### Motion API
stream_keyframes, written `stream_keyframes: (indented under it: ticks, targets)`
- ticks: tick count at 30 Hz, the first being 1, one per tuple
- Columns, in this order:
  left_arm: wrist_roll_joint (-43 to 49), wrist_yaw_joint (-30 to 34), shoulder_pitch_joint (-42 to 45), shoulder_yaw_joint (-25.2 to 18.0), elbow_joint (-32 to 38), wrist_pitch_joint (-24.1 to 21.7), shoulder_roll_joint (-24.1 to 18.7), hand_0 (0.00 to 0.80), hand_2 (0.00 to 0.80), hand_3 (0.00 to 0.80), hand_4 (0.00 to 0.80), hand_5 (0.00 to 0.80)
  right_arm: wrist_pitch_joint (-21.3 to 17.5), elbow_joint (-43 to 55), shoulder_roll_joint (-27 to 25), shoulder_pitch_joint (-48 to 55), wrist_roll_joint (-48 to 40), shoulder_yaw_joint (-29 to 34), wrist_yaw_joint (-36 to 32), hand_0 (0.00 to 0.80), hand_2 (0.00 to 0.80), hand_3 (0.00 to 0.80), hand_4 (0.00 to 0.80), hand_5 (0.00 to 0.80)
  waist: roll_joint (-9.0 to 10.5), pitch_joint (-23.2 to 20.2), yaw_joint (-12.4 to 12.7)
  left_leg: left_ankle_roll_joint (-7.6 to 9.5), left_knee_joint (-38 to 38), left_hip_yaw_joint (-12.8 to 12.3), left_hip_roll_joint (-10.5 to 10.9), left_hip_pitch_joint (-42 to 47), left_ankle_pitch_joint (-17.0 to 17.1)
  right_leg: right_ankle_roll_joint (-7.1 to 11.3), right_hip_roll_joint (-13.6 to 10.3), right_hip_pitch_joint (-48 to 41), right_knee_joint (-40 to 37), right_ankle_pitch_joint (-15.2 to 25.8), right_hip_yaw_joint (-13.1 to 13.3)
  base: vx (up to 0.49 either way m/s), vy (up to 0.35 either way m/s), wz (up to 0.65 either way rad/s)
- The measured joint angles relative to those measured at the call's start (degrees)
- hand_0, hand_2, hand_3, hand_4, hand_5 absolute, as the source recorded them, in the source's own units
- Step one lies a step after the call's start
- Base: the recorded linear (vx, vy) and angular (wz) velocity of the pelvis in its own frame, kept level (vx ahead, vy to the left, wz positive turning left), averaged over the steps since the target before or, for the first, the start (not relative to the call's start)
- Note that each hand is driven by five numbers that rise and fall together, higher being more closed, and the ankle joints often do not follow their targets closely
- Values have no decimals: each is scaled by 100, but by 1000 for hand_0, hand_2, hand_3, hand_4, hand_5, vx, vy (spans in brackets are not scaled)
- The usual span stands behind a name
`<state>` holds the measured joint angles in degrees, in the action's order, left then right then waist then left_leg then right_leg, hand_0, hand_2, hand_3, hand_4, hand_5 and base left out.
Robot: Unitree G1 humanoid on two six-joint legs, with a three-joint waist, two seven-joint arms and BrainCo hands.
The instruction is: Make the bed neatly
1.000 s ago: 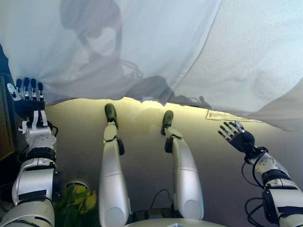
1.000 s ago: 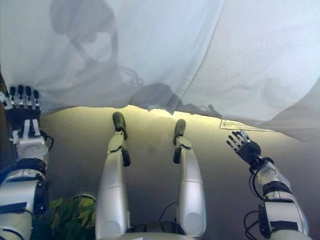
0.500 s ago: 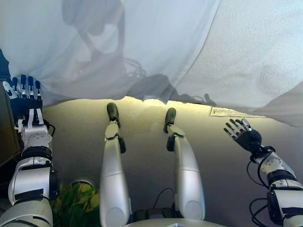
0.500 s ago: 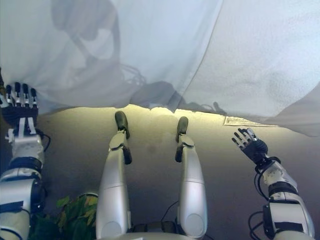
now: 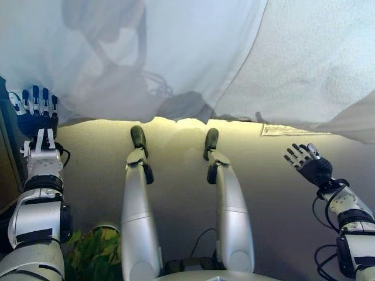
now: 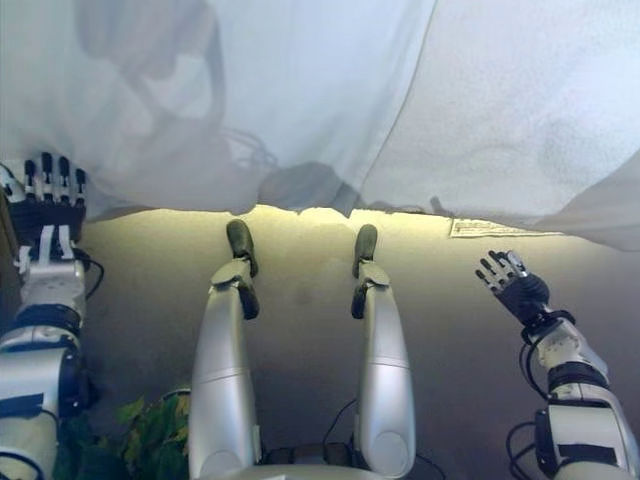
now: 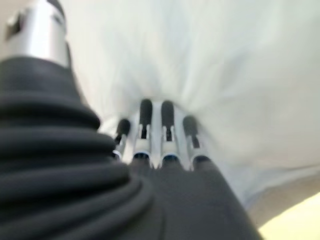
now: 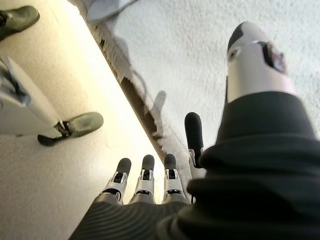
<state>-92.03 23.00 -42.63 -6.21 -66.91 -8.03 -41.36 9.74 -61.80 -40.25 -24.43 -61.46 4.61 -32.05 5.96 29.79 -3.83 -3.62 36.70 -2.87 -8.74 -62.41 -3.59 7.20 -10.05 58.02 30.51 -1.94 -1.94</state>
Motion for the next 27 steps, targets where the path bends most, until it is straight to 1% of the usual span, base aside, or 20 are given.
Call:
stream_keyframes:
  ticks: [2,5,8,9,10,12,13,15,19,22,27]
  targets:
    - [-30,-41,-70,1,-26,22,-18,0,0,0,0,0,0,-69,-62,26,2,0,-7,0,0,0,0,0,1,0,-15,53,229,7,-8,-206,-89,8,0,148,95,1,36,19,39,-11]
    - [-114,-315,-242,0,-93,58,-22,0,0,0,0,0,-38,-146,-85,28,3,0,-76,0,0,0,0,0,4,0,-12,104,526,49,-19,-492,-212,44,-7,359,286,-25,61,16,-12,-7]
    - [-186,-784,-328,-1,-222,189,-122,0,0,0,0,0,-74,-119,-93,22,1,-5,-194,0,0,0,0,0,9,1,-8,133,781,94,-19,-677,-314,112,-17,487,452,-79,80,0,0,0]
    - [-209,-826,-329,-4,-229,202,-134,0,0,0,0,0,-75,-116,-94,22,1,-5,-199,0,0,0,0,0,10,0,-7,132,794,98,-19,-689,-319,112,-16,494,461,-81,80,0,0,0]
    - [-345,-1098,-326,-10,-280,256,-222,0,0,0,0,0,-94,-103,-97,23,0,-5,-235,0,0,0,0,0,14,0,-11,142,884,117,-18,-755,-342,134,-20,547,534,-101,82,0,0,0]
    - [-465,-1350,-321,-190,-430,311,-296,0,0,0,0,0,-114,-81,-97,24,-1,-5,-242,0,0,0,0,0,16,1,-11,150,992,128,-21,-805,-378,129,-20,598,641,-135,94,0,0,0]
    - [-563,-1443,-286,-211,-492,348,-345,0,0,0,0,0,-121,-60,-97,23,-2,-5,-239,0,0,0,0,0,16,1,-5,151,1040,129,-22,-822,-398,132,-21,623,707,-161,109,0,0,0]
    - [-609,-1548,-214,-384,-562,374,-394,0,0,0,0,0,-123,5,-99,26,-1,-5,-222,0,0,0,0,0,16,1,-8,158,1113,130,-25,-831,-429,135,-22,649,798,-195,131,0,0,0]
    - [-625,-1677,-83,-456,-585,375,-503,0,0,0,0,0,-120,33,-139,25,3,-4,-158,0,0,0,0,0,16,1,9,186,1170,114,-16,-844,-448,120,-41,714,915,-228,173,-1,38,1]
    - [-666,-1763,62,-642,-507,367,-507,0,0,0,0,0,-113,33,-151,29,6,-2,-154,0,0,0,0,0,15,1,13,187,1179,104,-8,-854,-452,124,-67,766,987,-248,182,0,0,0]
    - [-673,-1807,355,-676,-411,362,-535,0,0,0,0,0,-115,91,-151,166,5,69,-202,0,0,0,0,0,9,5,33,156,1200,105,10,-859,-456,118,-116,817,1138,-336,170,-10,-26,5]
